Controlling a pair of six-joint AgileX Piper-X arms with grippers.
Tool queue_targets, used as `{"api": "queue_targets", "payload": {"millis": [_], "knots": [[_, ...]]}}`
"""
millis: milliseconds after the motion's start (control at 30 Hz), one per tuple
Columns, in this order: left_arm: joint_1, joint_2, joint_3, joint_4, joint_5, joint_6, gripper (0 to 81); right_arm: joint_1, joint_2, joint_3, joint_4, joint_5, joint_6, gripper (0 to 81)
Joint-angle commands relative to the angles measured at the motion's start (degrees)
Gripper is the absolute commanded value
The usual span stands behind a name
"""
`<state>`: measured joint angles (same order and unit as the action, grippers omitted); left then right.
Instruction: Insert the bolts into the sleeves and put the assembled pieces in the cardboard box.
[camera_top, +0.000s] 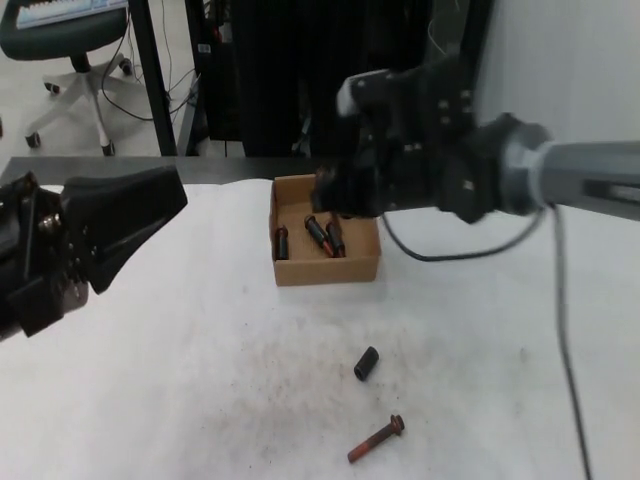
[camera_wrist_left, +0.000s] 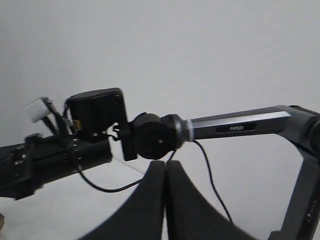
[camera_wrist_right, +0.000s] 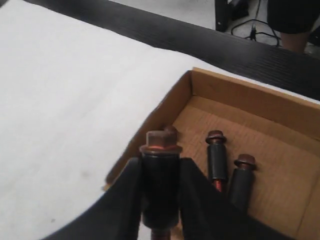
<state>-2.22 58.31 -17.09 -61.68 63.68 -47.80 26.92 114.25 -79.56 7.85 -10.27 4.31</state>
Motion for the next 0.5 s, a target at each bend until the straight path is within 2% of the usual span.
{"api": "queue_targets", "payload": {"millis": [0,133,467], "knots": [[-0.1,-2.1,-0.1,-0.9,0.7,-0.7,0.3,-0.2,0.4,-2.1,0.6,1.6,-0.5,0.8],[-0.1,-4.1,-0.1,-0.9,0.7,-0.7,0.3,-0.8,4.6,-7.0,2.0,4.4,-0.5,0.8],[-0.1,-5.7,-0.1,-0.7,0.7,-0.7,0.3,-3.9,7.2,-9.7,3.6,3.9,-0.5,0.3]]}}
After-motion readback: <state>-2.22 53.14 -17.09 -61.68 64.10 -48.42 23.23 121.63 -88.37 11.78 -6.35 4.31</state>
